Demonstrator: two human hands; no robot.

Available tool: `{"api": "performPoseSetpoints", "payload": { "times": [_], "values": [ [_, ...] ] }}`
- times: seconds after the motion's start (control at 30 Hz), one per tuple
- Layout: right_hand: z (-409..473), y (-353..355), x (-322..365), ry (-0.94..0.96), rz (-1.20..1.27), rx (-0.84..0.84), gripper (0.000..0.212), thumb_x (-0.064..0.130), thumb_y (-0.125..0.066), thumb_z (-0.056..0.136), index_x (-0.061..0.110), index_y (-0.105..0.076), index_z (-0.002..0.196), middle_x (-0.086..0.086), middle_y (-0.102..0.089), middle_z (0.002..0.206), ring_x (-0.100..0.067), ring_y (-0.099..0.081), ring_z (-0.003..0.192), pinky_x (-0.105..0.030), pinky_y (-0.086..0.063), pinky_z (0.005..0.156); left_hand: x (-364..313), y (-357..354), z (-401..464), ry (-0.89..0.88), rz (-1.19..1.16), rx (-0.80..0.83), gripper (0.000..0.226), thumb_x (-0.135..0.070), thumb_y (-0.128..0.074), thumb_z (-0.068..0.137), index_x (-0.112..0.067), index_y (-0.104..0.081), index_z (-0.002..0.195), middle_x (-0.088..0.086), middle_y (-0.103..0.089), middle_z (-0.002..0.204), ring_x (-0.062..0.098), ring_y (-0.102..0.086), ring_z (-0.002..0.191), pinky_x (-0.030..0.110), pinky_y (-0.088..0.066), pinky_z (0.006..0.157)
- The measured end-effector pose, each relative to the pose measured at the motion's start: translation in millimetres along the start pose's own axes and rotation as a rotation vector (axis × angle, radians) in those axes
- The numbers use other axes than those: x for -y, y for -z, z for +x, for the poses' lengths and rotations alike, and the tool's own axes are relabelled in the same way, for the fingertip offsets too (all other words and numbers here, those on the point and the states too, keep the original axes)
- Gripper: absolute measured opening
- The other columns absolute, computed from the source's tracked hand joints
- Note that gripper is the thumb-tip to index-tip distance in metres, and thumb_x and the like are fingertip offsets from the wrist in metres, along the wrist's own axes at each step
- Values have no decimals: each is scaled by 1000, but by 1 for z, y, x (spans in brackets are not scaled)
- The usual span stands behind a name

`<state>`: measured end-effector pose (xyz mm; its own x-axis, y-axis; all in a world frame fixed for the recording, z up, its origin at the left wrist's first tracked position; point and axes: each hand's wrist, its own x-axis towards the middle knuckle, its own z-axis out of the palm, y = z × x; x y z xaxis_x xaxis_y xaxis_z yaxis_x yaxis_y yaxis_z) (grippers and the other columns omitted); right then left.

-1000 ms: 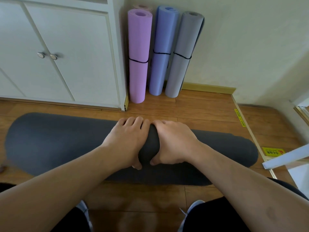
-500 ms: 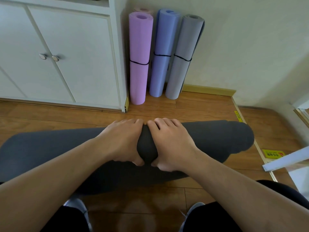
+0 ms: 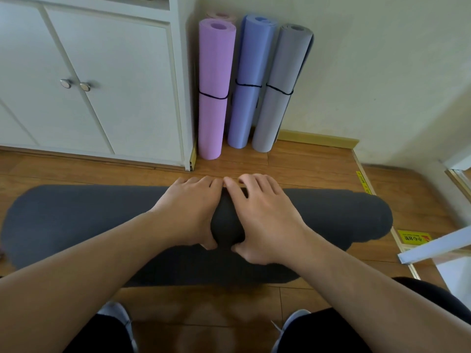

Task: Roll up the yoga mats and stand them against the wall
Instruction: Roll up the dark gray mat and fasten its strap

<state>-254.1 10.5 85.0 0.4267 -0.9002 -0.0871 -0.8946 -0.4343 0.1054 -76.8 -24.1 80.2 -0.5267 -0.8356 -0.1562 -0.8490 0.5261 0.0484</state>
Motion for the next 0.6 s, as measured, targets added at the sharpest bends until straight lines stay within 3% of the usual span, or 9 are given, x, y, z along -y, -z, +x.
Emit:
{"api": "performPoseSetpoints", "payload": {
  "times": [0.07,0.17,0.3,0.43,0.6],
  "values": [
    [0,0,5,3,-61,31,138,65,-91,64,17,-8,163,-10,-32,157,-35,-32,147,-53,-23,128,3,4,2,10,-55,31,105,-74,-88,53,-32,-43,138,-13,-55,129,13,-53,114,37,-44,104],
    [4,-6,3,16,-27,29,126,61,-93,62,17,-23,156,-8,-44,149,-32,-45,138,-49,-34,122,3,5,2,10,-86,77,100,-78,-85,53,-34,-46,133,-15,-56,122,10,-52,107,34,-46,98],
    [6,-10,-4,32,41,-2,116,64,-92,59,19,-36,150,-4,-53,142,-27,-52,130,-45,-43,114,4,2,-5,0,-79,45,111,-79,-83,53,-37,-37,144,-14,-52,138,12,-50,124,39,-42,112],
    [10,-5,-9,15,84,38,111,66,-91,59,21,-42,146,0,-57,137,-24,-55,126,-45,-46,111,-8,-5,-11,-10,61,20,136,-78,-87,52,-27,-19,158,-6,-37,156,20,-39,143,43,-34,122],
    [7,-5,-9,-8,112,92,113,65,-91,61,22,-37,150,0,-54,138,-24,-52,129,-43,-41,115,-12,-9,-3,-18,42,19,110,-66,-91,56,-28,-38,145,-8,-52,138,16,-52,126,39,-43,112]
  ]
}}
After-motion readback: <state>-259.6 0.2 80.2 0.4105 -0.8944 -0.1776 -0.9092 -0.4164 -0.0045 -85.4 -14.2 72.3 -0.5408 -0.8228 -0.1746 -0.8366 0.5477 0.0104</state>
